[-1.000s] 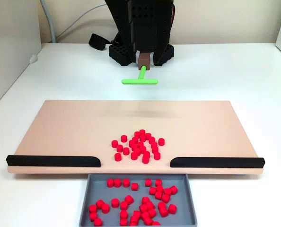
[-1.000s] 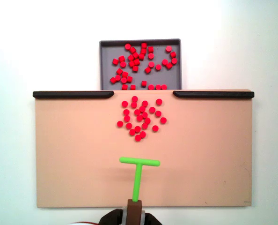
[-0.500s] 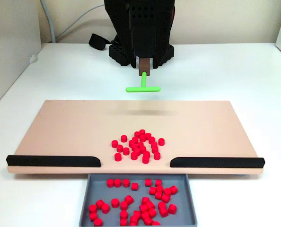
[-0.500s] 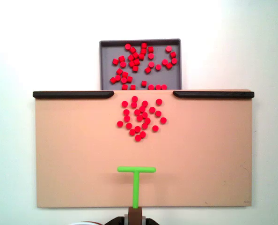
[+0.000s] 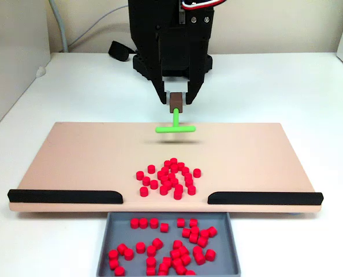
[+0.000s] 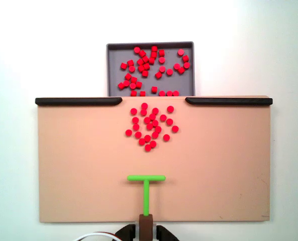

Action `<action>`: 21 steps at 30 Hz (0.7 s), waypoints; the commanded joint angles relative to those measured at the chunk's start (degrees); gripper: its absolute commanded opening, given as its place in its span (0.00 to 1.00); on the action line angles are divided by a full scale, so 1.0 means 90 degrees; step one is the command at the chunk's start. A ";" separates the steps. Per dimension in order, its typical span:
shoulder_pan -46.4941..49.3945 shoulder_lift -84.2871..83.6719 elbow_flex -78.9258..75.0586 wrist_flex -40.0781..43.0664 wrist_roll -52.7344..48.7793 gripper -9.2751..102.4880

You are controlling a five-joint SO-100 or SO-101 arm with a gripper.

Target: Gather the bottom side granules

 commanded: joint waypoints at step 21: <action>0.0137 -0.0938 -0.0146 -0.0850 -0.0068 0.08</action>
